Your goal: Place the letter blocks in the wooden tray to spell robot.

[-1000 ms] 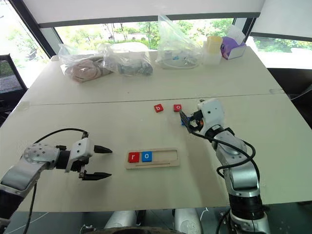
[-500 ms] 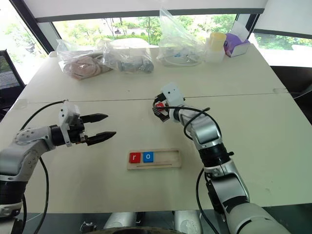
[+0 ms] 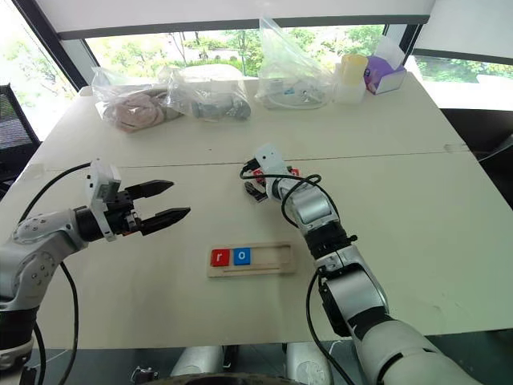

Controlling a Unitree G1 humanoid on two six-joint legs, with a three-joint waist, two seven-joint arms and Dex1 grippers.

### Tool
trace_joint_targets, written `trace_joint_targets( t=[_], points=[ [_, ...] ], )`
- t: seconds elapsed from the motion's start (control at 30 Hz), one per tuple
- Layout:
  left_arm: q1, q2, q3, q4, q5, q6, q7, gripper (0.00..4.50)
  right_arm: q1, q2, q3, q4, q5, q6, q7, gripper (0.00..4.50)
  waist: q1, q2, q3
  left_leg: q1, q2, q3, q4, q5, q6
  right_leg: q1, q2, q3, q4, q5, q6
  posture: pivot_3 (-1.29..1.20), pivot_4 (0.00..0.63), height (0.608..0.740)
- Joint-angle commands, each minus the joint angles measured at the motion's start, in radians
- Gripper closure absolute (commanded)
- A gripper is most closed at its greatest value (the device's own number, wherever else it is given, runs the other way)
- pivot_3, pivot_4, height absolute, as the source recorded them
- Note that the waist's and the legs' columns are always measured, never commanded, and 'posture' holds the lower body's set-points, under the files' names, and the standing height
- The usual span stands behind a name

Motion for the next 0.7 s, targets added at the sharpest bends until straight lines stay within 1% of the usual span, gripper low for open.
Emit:
trace_joint_targets(
  t=[0.03,0.07,0.23,0.3,0.37,0.47,0.5,0.53,0.6,0.67,0.7],
  points=[
    [0.001,0.006,0.022,-0.022,0.008,-0.024,0.011,0.00,-0.042,0.034,-0.033,0.067,-0.002,-0.005,-0.035,0.63,-0.002,0.000,0.000,0.000,0.000,0.000,0.000,0.000,0.000,0.000,0.000,0.000,0.000,0.000,0.000,0.00,0.150,0.740],
    [0.003,0.006,0.020,-0.021,0.013,-0.027,0.013,0.00,-0.044,0.037,-0.031,0.083,-0.009,-0.006,-0.040,0.82,-0.004,0.000,0.000,0.000,0.000,0.000,0.000,0.000,0.000,0.000,0.000,0.001,0.000,0.000,0.000,0.00,0.150,0.740],
    [0.002,0.005,0.022,-0.008,0.026,-0.038,0.020,0.00,-0.016,0.041,-0.015,0.061,-0.031,0.013,-0.042,3.29,-0.017,0.000,0.000,0.000,0.000,0.001,0.000,0.000,0.000,0.000,0.000,0.003,0.000,0.001,0.000,0.00,0.150,0.740],
    [-0.003,0.006,0.020,0.001,0.029,-0.042,0.019,0.00,0.000,0.035,-0.011,0.025,-0.033,0.039,-0.036,3.31,-0.017,0.000,0.000,0.000,0.000,0.001,0.000,0.000,0.000,0.000,0.000,0.004,0.000,0.001,0.000,0.00,0.150,0.740],
    [-0.007,0.004,0.013,0.005,0.034,-0.046,0.017,0.00,0.022,0.017,-0.007,-0.056,-0.037,0.070,-0.033,3.31,-0.017,0.000,0.000,0.000,0.000,0.001,0.000,0.000,0.000,0.000,0.000,0.004,0.000,0.001,0.001,0.00,0.150,0.740],
    [-0.011,-0.001,-0.006,0.003,0.042,-0.055,0.007,0.00,0.059,-0.053,0.010,-0.249,-0.052,0.115,-0.006,3.31,-0.013,0.000,0.000,0.000,0.000,0.000,0.000,0.000,0.000,0.000,0.000,0.004,0.000,0.001,0.001,0.00,0.150,0.740],
    [-0.008,0.000,-0.014,-0.002,0.042,-0.056,0.001,0.00,0.073,-0.079,0.002,-0.328,-0.046,0.156,0.003,3.31,-0.012,0.000,0.000,-0.001,0.000,0.000,0.000,0.000,0.000,0.000,-0.001,0.004,0.000,0.001,0.001,0.00,0.150,0.740],
    [-0.003,0.001,-0.030,-0.008,0.050,-0.063,-0.008,0.00,0.095,-0.119,-0.026,-0.438,-0.024,0.236,0.020,3.31,-0.011,0.000,0.000,-0.001,0.000,0.000,0.000,0.000,0.000,-0.001,-0.001,0.004,-0.001,0.001,0.001,0.00,0.150,0.740],
    [0.002,0.002,-0.067,-0.027,0.058,-0.069,-0.028,0.00,0.167,-0.235,-0.118,-0.696,0.020,0.440,0.061,3.31,-0.004,0.001,0.000,-0.003,0.000,0.001,0.000,0.000,0.000,-0.002,-0.002,0.005,-0.001,0.002,0.003,0.00,0.150,0.740],
    [-0.002,0.002,-0.090,-0.043,0.053,-0.066,-0.046,0.00,0.225,-0.308,-0.180,-0.860,0.050,0.594,0.080,3.31,0.008,0.000,0.000,-0.008,0.000,0.001,0.001,0.000,0.000,-0.006,-0.002,0.005,-0.002,0.002,0.005,0.00,0.150,0.740],
    [-0.005,0.008,-0.115,-0.042,0.066,-0.079,-0.069,0.00,0.286,-0.361,-0.213,-0.959,0.060,0.675,0.092,3.31,0.010,0.000,0.000,-0.010,-0.001,0.001,0.002,0.000,0.000,-0.009,-0.002,0.005,-0.002,0.003,0.006,0.00,0.150,0.740]
  ],
)
